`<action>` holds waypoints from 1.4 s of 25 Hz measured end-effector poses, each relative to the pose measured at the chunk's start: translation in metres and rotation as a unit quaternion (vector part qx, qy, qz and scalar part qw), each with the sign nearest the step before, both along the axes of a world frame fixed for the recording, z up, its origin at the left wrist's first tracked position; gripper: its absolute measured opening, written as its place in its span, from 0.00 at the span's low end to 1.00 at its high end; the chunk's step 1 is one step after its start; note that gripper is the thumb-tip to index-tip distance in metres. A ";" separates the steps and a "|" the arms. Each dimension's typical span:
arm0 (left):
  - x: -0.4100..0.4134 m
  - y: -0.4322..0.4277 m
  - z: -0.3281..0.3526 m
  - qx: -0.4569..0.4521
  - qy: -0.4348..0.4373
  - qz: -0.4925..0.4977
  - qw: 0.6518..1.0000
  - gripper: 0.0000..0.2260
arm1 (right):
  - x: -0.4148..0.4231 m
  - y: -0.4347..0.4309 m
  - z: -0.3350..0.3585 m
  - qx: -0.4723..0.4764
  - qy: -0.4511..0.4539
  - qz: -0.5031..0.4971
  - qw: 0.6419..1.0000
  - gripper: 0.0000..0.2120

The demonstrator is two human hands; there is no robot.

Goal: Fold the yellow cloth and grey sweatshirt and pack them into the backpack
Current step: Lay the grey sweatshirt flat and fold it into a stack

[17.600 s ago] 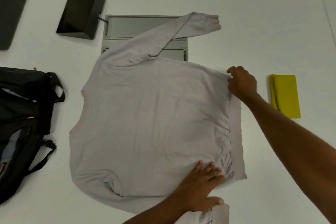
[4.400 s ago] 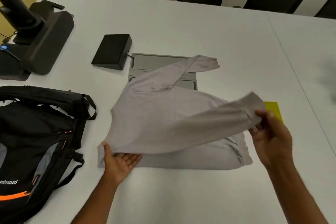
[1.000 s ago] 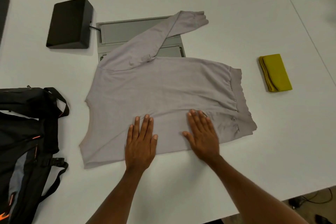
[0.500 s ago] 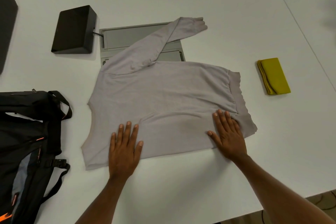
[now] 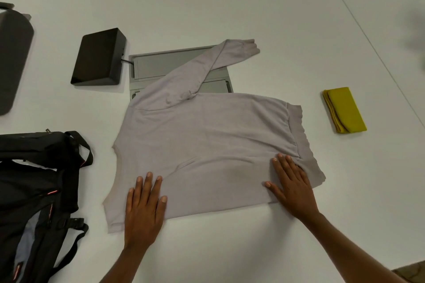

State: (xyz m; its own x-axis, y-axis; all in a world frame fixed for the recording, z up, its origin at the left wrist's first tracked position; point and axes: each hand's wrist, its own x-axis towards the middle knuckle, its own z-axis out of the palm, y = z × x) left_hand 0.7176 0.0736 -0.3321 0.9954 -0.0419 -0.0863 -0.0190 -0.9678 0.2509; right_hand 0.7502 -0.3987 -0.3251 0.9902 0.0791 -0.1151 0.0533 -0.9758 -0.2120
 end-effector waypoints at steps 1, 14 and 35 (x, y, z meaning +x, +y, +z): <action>0.004 0.000 0.001 -0.018 -0.002 0.014 1.000 0.27 | 0.006 -0.001 0.000 0.014 -0.009 -0.009 1.000 0.36; 0.231 0.045 0.052 -0.123 0.018 0.222 0.967 0.10 | 0.224 -0.050 0.047 0.078 -0.032 -0.088 0.992 0.16; 0.325 0.084 0.055 -0.292 0.080 0.294 0.907 0.09 | 0.292 -0.090 0.062 0.061 0.089 -0.091 0.990 0.03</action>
State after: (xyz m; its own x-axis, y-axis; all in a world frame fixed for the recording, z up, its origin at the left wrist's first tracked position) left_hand 1.0424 0.1573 -0.2773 0.8375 0.4066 -0.3649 0.5384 -0.5003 0.6781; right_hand 1.0421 -0.4891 -0.2634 0.9545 -0.0746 -0.2888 -0.1697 -0.9321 -0.3199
